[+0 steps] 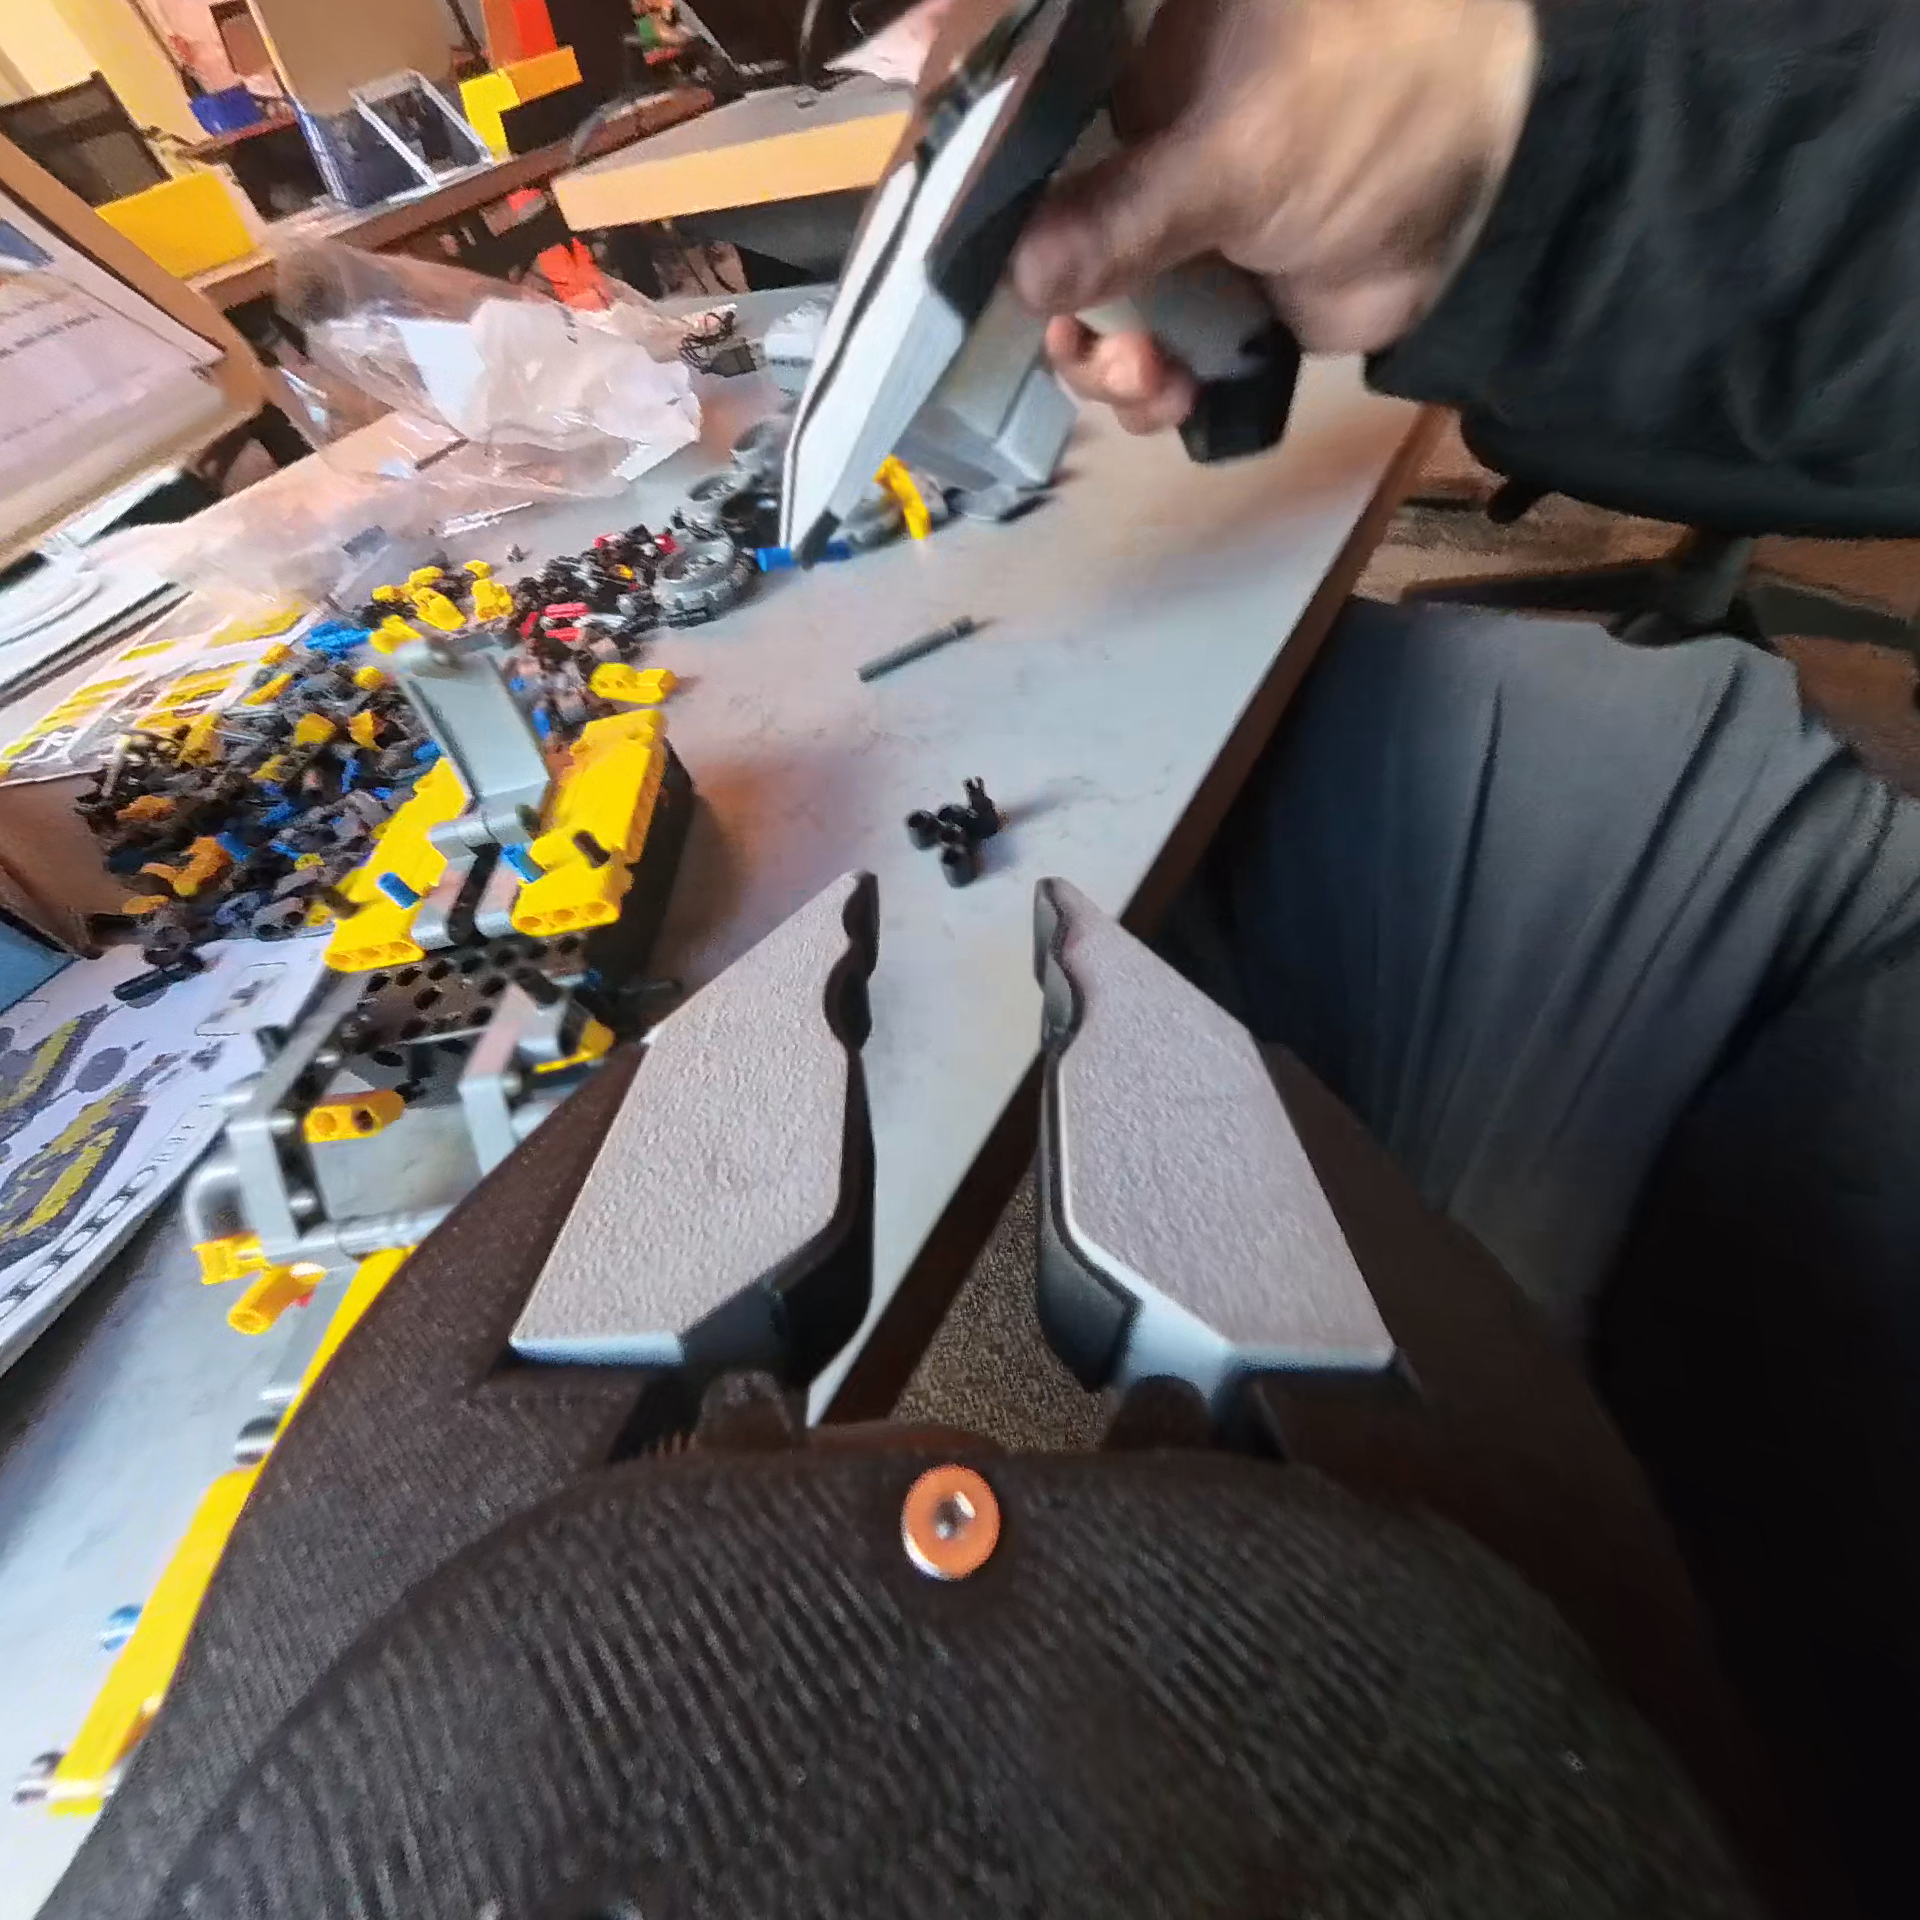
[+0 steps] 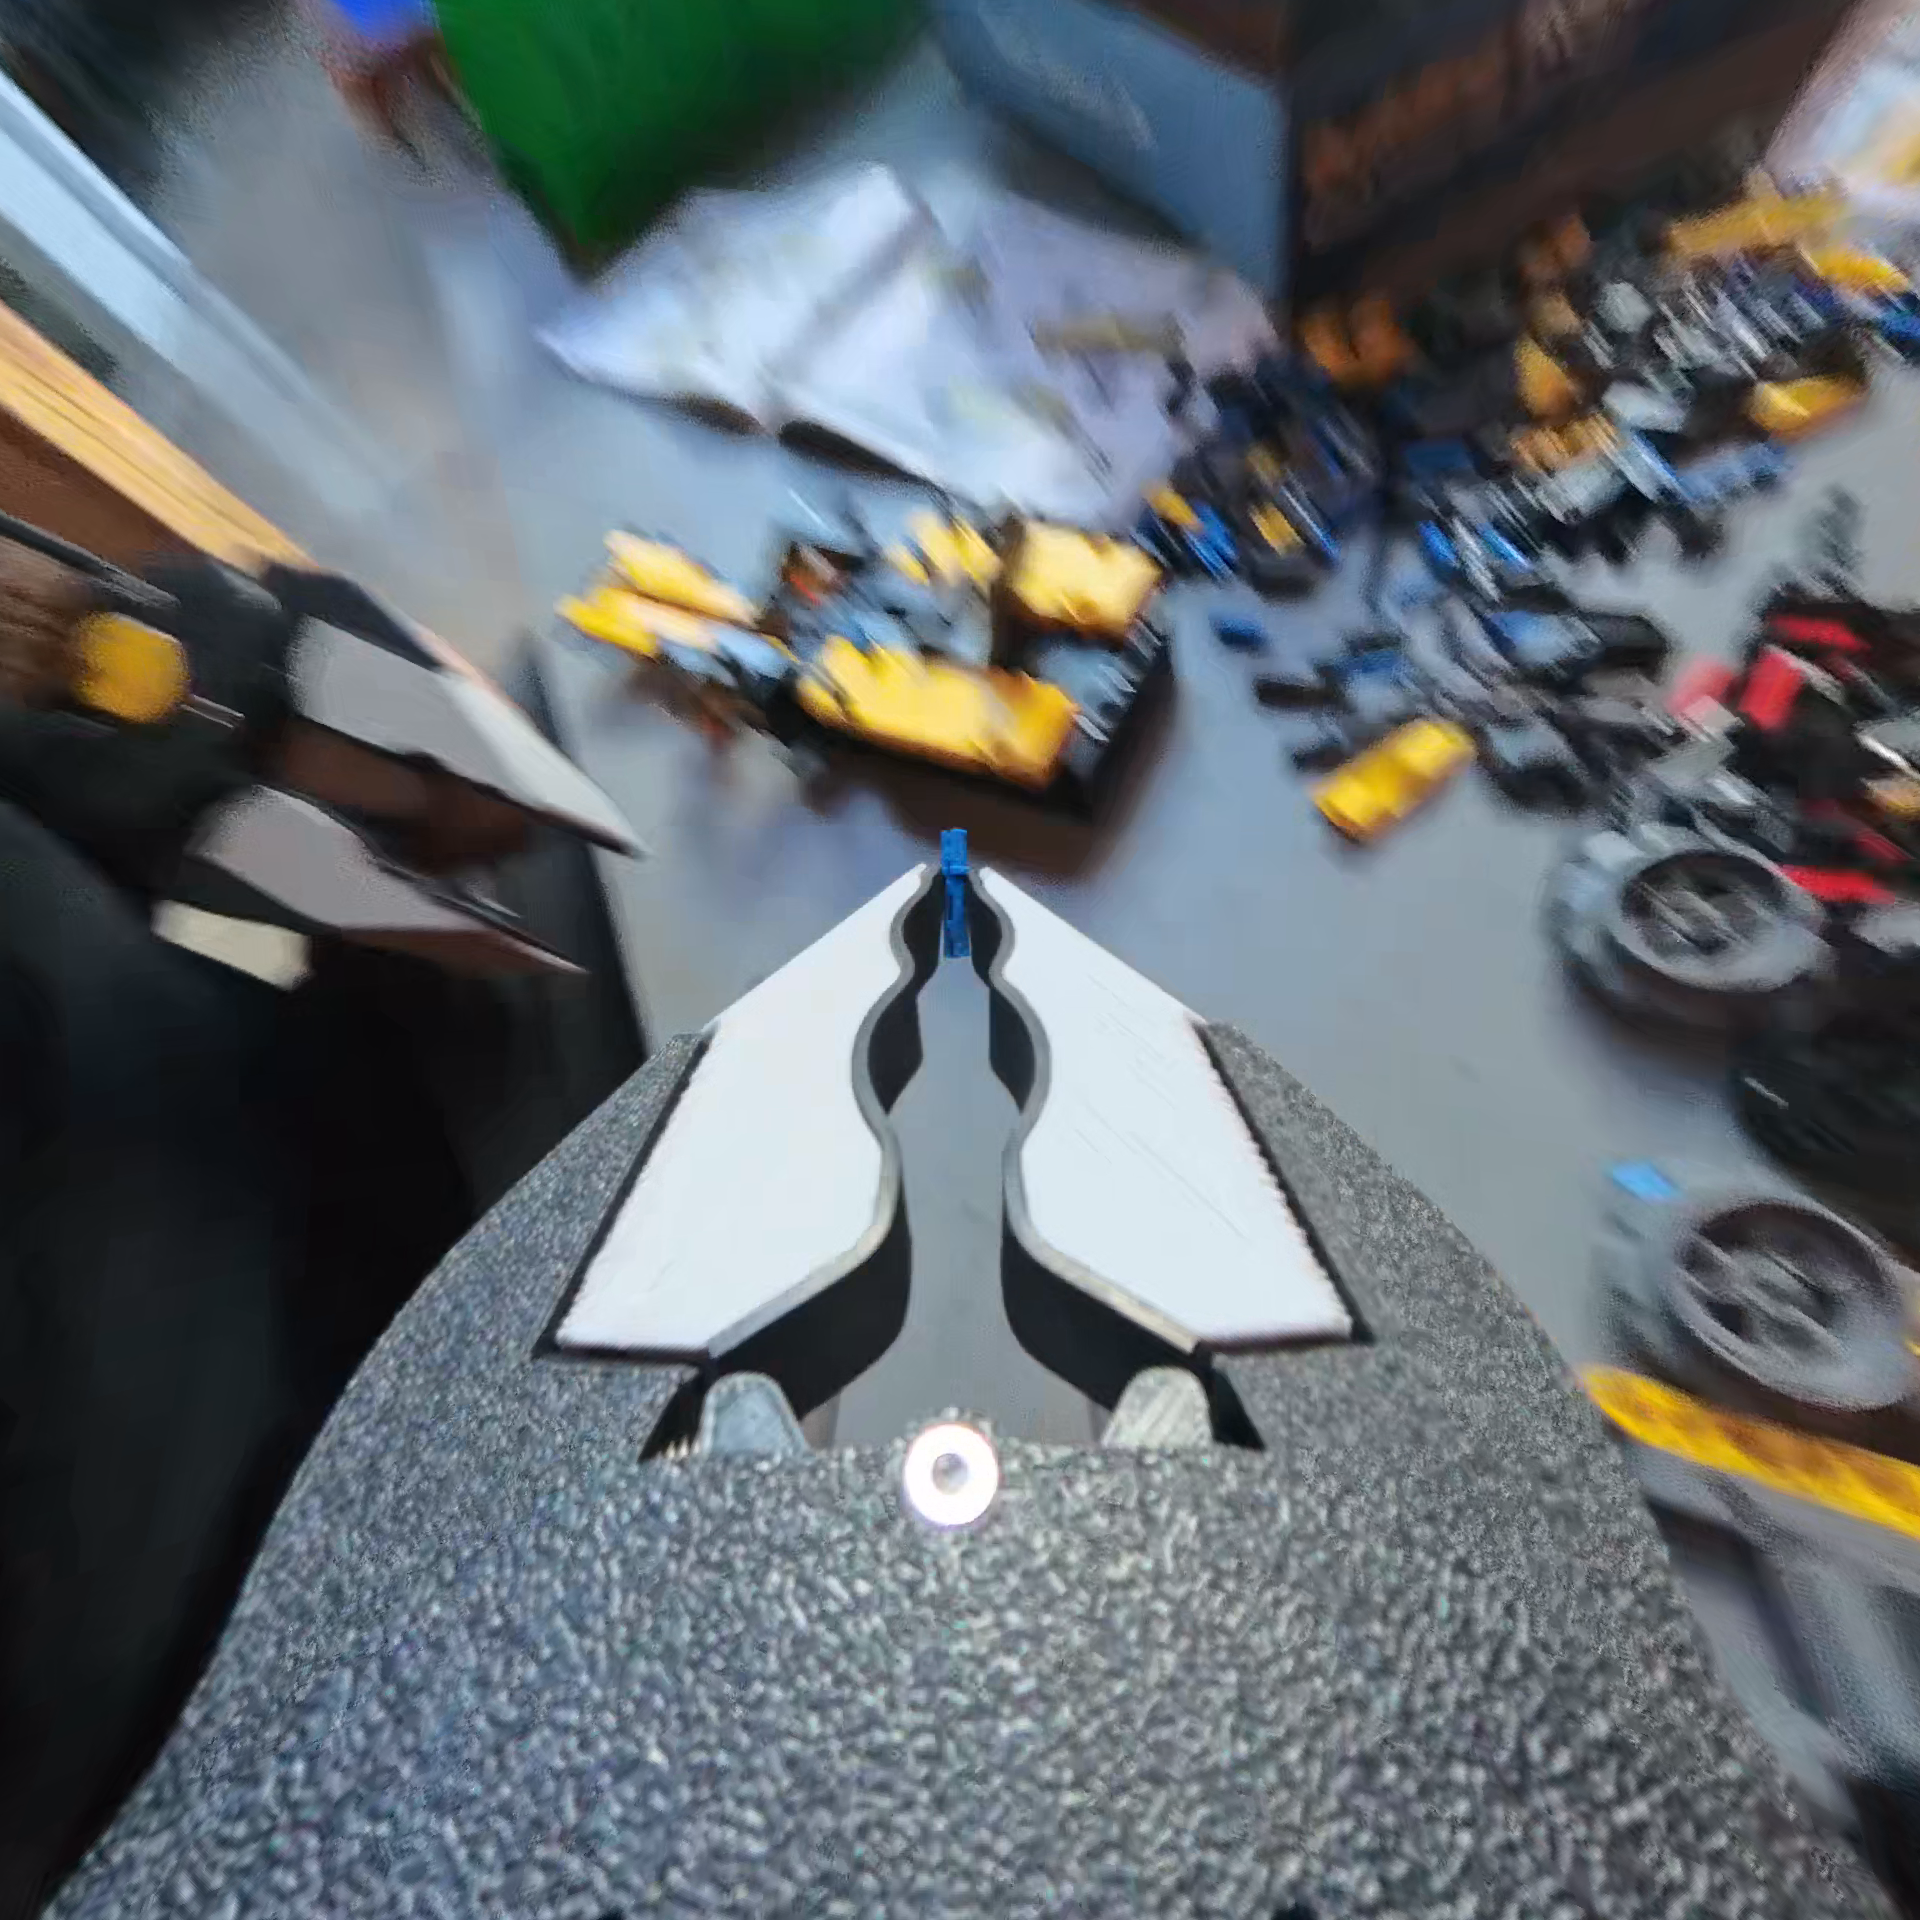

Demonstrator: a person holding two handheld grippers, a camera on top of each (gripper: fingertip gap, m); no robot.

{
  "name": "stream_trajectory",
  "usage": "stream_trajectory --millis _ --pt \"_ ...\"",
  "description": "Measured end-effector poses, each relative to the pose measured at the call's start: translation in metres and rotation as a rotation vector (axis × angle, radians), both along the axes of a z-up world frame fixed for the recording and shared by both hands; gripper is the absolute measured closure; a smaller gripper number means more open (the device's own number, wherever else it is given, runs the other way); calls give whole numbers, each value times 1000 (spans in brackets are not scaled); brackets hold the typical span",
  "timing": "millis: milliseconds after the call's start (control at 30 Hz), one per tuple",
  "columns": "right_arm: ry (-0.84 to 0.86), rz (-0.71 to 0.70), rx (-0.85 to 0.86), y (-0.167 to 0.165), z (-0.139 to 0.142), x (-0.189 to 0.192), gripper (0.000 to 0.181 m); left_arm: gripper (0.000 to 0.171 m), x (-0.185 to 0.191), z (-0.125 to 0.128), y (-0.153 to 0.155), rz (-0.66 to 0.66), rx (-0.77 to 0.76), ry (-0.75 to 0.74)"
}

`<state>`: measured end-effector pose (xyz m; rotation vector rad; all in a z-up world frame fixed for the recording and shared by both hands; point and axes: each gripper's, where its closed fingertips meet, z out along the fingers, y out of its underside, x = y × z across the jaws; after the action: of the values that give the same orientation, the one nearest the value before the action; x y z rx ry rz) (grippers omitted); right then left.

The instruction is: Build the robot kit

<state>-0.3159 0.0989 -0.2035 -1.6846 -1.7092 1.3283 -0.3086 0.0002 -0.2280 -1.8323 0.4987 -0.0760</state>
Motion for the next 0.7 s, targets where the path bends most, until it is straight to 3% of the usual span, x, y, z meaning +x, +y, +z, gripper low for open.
stream_trajectory --millis 100,267,600,700 --pt "159 50 -277 -39 33 -14 177 141 -12 16 10 61 21 -22" --pt "189 115 -703 -79 46 -24 176 138 -29 38 18 115 123 104" --pt "166 131 -873 -98 36 -30 176 140 -28 50 17 113 213 315" --pt "158 147 -882 -102 36 -29 176 150 -31 52 15 110 223 336"
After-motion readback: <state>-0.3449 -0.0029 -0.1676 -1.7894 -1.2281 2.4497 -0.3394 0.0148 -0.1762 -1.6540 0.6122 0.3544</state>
